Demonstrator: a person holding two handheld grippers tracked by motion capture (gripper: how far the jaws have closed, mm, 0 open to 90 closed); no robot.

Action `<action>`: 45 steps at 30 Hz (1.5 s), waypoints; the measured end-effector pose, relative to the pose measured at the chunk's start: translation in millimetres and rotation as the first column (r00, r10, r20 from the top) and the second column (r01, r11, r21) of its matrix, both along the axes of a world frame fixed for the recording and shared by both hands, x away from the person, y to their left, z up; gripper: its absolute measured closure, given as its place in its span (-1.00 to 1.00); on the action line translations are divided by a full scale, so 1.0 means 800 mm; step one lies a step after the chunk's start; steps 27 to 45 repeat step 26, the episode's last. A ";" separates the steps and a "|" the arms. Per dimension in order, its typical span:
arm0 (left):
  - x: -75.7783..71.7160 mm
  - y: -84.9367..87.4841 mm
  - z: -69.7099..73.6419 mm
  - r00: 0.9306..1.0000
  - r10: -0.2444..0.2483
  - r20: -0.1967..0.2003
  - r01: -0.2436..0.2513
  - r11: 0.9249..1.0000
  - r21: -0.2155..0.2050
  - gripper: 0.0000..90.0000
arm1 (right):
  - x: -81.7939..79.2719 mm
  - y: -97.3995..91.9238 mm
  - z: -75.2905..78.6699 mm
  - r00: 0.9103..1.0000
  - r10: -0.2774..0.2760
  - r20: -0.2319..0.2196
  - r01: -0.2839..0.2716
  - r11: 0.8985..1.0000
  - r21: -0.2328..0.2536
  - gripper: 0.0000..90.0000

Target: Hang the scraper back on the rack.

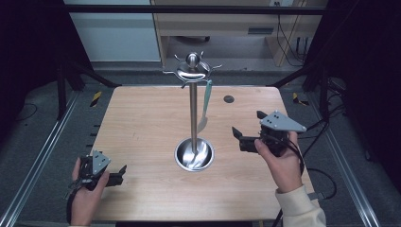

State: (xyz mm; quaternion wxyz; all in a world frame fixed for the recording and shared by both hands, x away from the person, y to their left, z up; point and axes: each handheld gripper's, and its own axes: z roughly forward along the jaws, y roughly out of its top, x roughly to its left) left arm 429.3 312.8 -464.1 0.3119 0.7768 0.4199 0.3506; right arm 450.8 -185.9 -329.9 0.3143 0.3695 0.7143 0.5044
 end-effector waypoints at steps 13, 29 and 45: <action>-0.001 0.001 0.000 1.000 0.008 0.005 -0.008 1.000 -0.006 -0.96 | 0.010 -0.020 -0.107 0.985 -0.084 -0.151 0.078 0.996 -0.044 -0.79; 0.000 -0.001 0.000 1.000 0.000 -0.002 0.000 1.000 0.001 -0.96 | 0.020 -0.031 -0.173 0.951 -0.143 -0.275 0.134 0.990 -0.051 -0.72; 0.000 -0.001 0.000 1.000 0.000 -0.002 0.000 1.000 0.001 -0.96 | 0.020 -0.031 -0.173 0.951 -0.143 -0.275 0.134 0.990 -0.051 -0.72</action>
